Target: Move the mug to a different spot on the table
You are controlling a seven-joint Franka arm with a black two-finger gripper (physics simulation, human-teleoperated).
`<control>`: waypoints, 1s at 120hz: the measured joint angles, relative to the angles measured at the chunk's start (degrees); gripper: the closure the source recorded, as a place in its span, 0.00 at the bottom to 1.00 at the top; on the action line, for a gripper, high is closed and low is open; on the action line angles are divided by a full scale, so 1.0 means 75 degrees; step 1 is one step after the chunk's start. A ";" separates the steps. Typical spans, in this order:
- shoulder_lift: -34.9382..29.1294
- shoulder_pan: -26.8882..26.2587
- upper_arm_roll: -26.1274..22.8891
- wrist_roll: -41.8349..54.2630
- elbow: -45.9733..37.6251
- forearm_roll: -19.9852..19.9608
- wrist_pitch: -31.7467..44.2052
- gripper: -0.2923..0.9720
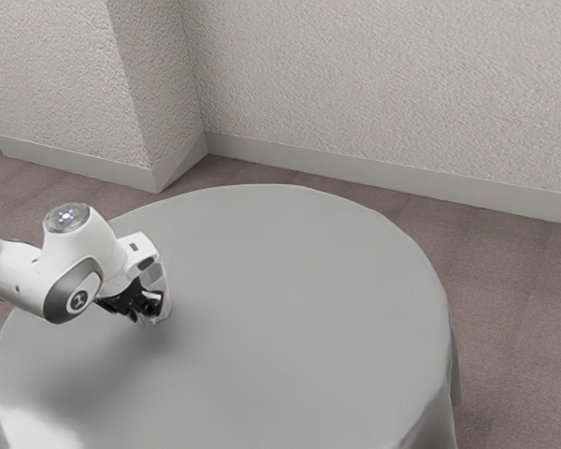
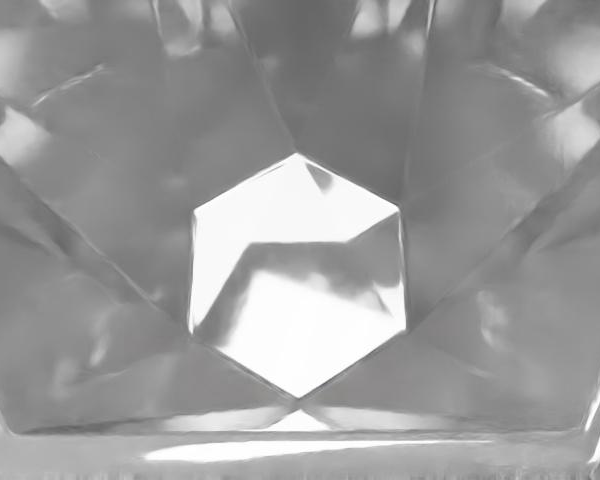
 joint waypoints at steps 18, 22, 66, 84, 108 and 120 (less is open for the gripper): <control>0.0168 -0.0020 0.0000 0.0002 0.0007 -0.0001 0.0069 0.64; 0.0185 -0.0021 0.0000 0.0003 0.0011 -0.0003 0.0080 0.64; 0.0355 -0.0018 0.0034 0.0006 0.0113 -0.0002 0.0364 0.68; 0.0351 -0.0019 0.0048 0.0005 0.0113 -0.0019 0.0537 0.71; 0.0268 -0.0028 0.0055 0.0012 0.0113 -0.0047 0.0744 0.78; 0.0211 -0.0056 0.0058 0.0024 0.0113 -0.0041 0.0805 0.79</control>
